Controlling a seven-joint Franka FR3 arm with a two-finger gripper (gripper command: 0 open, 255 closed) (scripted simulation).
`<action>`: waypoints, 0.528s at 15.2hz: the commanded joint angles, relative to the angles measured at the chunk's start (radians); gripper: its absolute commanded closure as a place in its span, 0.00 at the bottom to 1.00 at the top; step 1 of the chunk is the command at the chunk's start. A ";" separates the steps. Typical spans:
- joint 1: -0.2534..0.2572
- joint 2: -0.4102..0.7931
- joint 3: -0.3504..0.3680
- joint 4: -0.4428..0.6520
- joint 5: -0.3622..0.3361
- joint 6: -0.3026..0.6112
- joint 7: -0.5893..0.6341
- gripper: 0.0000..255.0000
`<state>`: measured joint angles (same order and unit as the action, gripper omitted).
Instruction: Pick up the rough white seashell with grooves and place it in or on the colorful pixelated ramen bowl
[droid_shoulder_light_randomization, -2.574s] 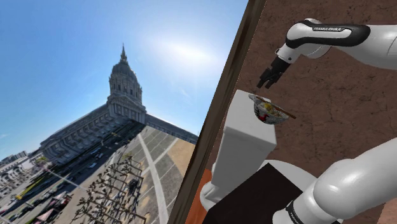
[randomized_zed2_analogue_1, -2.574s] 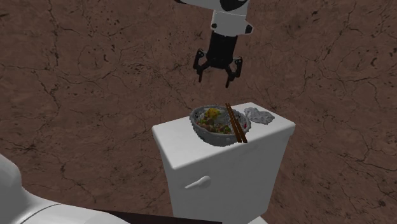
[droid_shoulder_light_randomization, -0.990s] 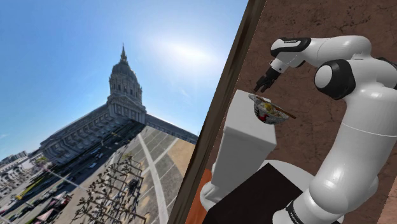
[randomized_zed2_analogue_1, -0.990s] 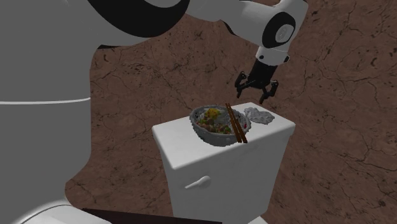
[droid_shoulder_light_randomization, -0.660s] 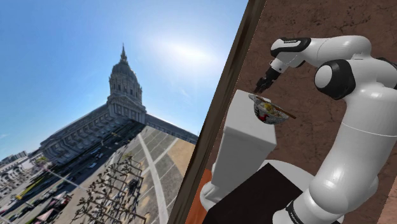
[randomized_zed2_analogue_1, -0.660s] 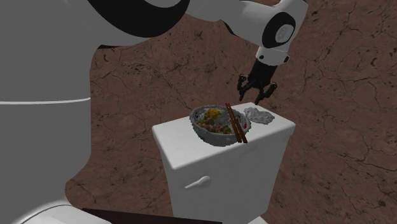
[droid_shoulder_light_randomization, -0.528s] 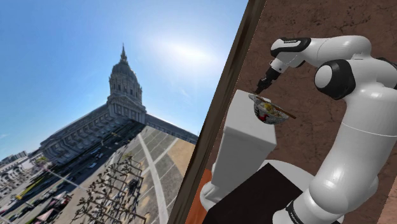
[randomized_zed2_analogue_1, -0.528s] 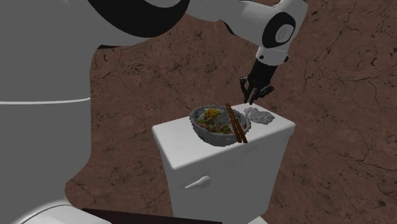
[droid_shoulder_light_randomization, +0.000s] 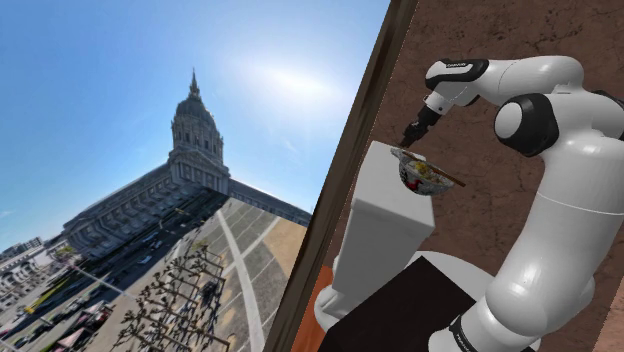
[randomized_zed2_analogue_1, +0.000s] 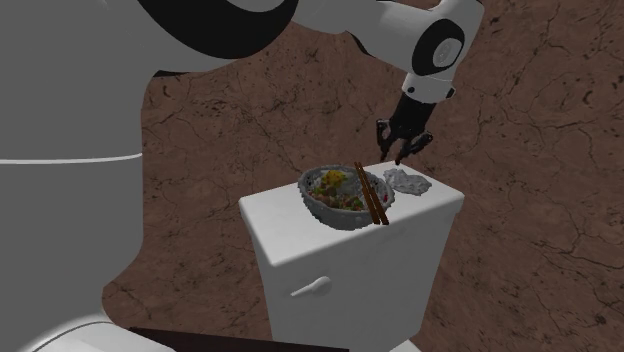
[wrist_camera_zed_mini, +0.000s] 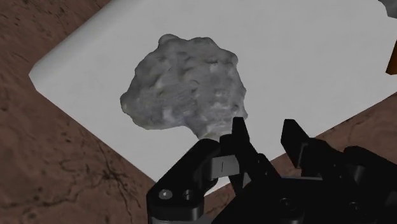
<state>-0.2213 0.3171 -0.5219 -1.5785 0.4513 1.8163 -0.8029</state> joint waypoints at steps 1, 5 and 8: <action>0.045 0.059 0.003 0.087 -0.142 -0.018 -0.006 0.00; 0.179 0.188 -0.020 0.202 -0.457 -0.013 -0.045 0.00; 0.176 0.190 -0.018 0.165 -0.457 0.026 -0.045 0.00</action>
<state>-0.0679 0.4633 -0.5580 -1.3998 0.0104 1.8350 -0.8471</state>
